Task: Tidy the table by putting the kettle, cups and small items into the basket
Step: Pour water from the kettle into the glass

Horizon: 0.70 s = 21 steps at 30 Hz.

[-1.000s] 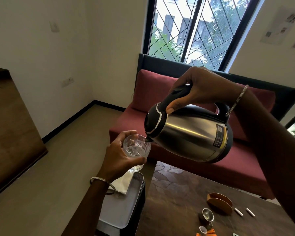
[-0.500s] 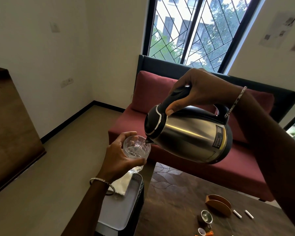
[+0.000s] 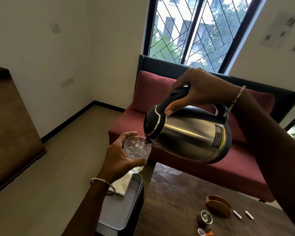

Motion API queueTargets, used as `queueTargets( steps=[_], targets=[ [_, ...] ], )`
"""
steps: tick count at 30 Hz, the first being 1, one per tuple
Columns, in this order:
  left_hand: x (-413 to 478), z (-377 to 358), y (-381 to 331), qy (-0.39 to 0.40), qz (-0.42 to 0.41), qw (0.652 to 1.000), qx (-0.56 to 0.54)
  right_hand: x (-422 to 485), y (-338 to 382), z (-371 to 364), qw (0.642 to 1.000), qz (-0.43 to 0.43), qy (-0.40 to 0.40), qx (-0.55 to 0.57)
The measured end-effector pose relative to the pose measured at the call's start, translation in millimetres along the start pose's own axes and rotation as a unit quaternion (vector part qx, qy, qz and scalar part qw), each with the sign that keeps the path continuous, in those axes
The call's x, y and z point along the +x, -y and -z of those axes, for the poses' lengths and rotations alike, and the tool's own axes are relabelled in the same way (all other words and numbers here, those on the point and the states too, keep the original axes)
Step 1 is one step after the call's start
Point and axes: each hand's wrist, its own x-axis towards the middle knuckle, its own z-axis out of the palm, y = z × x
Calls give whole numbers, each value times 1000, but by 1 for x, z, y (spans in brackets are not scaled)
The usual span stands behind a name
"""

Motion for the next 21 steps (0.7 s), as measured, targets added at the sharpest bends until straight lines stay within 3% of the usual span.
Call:
queueTargets(
  steps=[21],
  targets=[
    [-5,1,0,-3,2,1000,3,-4,8,1,1000,-1,-4,-19]
  ],
)
